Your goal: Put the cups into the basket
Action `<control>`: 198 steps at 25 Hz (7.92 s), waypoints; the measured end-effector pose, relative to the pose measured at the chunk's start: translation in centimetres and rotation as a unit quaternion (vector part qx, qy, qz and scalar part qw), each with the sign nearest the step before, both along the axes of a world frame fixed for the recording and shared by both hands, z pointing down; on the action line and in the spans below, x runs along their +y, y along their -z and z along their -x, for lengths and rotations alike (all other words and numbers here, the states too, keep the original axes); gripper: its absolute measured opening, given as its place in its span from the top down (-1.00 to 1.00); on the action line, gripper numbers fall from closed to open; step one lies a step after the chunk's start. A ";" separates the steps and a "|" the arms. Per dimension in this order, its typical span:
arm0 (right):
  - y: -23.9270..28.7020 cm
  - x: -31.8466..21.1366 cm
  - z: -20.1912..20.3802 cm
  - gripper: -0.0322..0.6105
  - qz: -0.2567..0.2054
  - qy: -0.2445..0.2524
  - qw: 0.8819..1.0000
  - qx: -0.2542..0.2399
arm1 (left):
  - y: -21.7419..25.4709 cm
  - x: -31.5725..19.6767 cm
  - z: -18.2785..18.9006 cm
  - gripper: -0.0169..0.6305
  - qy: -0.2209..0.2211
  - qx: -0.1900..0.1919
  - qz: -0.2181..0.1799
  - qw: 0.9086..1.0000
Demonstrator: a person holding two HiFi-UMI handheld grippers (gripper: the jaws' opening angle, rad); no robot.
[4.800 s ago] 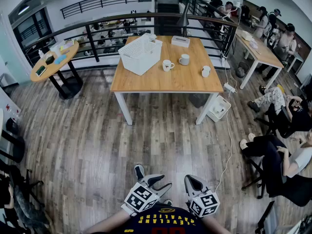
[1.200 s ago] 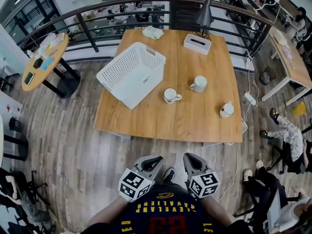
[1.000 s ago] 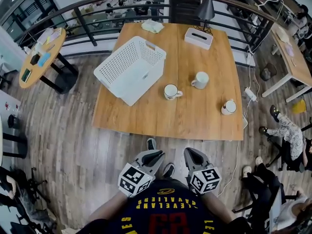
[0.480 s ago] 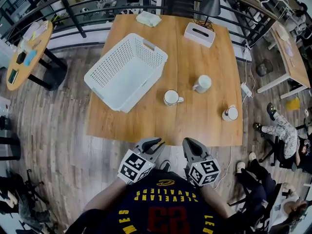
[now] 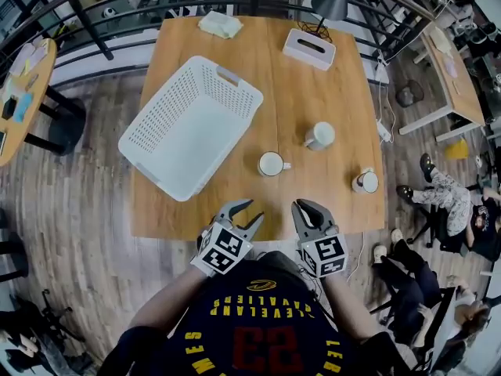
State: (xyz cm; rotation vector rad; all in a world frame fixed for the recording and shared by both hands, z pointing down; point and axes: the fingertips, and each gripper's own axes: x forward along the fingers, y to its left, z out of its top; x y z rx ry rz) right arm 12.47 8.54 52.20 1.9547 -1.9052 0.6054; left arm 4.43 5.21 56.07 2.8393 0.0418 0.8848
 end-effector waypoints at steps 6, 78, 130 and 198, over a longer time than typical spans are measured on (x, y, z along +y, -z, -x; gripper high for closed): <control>-3.1 -3.0 -3.6 0.53 0.054 0.064 0.994 0.066 | -2.8 -2.2 -2.2 0.45 -0.034 -0.026 -0.044 0.998; -4.3 -6.4 -4.2 0.71 0.138 0.524 0.801 0.253 | 0.6 -3.2 -7.5 0.26 0.010 -0.039 -0.129 0.991; 5.4 -29.4 14.1 0.71 0.119 0.570 0.786 0.208 | 11.1 -19.4 18.4 0.27 0.251 0.101 -0.089 0.959; -8.4 -34.1 17.9 0.40 0.173 0.599 0.741 0.249 | 8.5 -26.5 22.1 0.27 0.250 0.092 -0.048 0.963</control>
